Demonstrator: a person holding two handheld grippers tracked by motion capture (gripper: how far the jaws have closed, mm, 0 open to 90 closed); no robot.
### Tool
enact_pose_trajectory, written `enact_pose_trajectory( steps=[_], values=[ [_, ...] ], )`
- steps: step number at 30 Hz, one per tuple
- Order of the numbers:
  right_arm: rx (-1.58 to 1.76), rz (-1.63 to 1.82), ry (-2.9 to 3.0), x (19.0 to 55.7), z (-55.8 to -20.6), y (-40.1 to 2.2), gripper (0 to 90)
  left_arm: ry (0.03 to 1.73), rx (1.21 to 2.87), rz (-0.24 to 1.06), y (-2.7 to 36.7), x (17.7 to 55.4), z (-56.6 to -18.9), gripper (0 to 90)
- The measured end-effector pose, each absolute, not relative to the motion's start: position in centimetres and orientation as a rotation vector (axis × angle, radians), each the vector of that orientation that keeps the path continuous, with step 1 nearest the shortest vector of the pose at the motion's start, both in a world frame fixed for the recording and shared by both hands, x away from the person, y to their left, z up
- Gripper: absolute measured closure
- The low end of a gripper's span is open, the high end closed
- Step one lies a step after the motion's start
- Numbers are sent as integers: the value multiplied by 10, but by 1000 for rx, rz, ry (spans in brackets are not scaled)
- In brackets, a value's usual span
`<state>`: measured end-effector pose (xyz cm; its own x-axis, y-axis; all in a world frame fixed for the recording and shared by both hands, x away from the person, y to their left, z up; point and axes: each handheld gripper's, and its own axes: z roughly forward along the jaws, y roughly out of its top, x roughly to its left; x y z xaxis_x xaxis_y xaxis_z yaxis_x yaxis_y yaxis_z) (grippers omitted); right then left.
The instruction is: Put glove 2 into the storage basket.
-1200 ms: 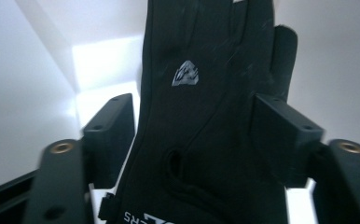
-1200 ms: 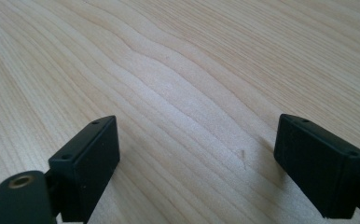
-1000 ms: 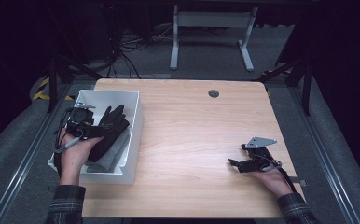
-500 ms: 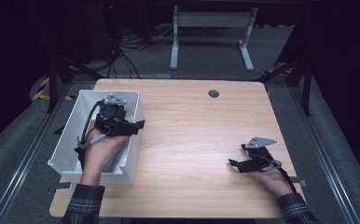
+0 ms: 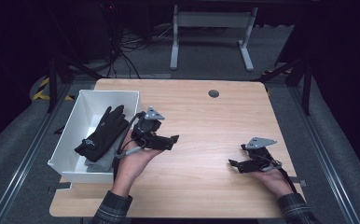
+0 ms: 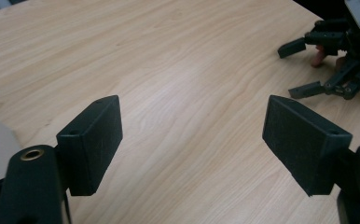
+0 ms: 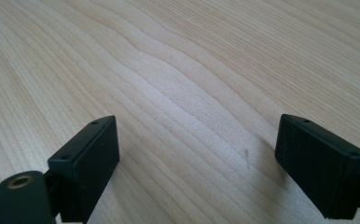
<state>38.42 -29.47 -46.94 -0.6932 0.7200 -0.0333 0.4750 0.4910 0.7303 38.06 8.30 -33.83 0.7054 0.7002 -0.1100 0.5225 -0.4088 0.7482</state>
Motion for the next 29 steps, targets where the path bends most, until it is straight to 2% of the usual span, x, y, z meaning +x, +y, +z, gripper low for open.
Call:
enact_pose_trajectory(
  steps=[6,16,29],
  values=[
    [1001,1025,2407,384,-469,-295,139,883,2180,252,60,376,-368,203],
    [997,1025,2410,384,-469,-295,138,832,2243,208,42,374,-419,188],
    [991,1026,2414,384,-469,-295,138,813,2313,253,33,374,-450,166]
  ],
)
